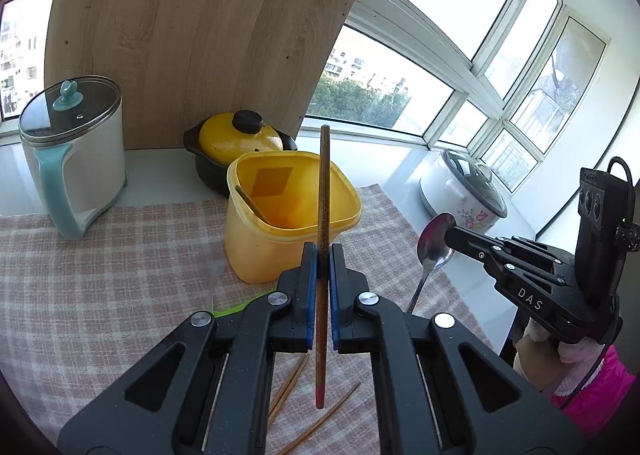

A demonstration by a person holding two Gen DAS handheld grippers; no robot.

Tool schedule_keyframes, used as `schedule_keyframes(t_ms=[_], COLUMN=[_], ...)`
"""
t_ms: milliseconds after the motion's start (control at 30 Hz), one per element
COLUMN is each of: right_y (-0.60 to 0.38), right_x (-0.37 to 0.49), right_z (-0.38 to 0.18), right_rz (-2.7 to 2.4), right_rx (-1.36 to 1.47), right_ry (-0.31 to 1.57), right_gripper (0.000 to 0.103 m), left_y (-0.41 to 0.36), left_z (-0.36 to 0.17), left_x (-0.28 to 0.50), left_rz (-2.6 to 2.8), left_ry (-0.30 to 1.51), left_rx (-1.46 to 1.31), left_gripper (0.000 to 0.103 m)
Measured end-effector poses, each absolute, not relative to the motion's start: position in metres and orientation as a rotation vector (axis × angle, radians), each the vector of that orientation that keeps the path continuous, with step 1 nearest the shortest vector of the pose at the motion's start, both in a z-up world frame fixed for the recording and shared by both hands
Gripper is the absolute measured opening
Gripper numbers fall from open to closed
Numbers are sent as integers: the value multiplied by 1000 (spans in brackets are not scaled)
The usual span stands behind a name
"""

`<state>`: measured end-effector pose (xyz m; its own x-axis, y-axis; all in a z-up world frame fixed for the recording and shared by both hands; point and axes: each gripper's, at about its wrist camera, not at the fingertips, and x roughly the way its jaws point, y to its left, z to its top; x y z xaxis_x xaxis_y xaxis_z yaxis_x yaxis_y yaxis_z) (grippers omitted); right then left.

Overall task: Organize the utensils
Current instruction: 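Carry the chopstick and spoon over the yellow caddy with both tools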

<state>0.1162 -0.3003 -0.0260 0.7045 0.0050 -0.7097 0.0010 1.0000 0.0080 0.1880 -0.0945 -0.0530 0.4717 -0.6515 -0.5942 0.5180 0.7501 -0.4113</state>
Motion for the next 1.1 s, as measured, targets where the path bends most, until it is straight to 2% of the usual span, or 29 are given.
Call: schedule_keyframes(t_ms=[533,1100], right_y=[-311,-313], right_x=[163,229], right_z=[36,49], right_rz=[14,46], right_rx=[-69,-71], right_ry=[630,557], right_gripper=[0,0], left_y=[-107,-121], left_z=[12,15], left_x=[236,292], left_rz=[-645,-526], left_ry=[623,582], left_rx=[-227,-217], left_gripper=[3,3])
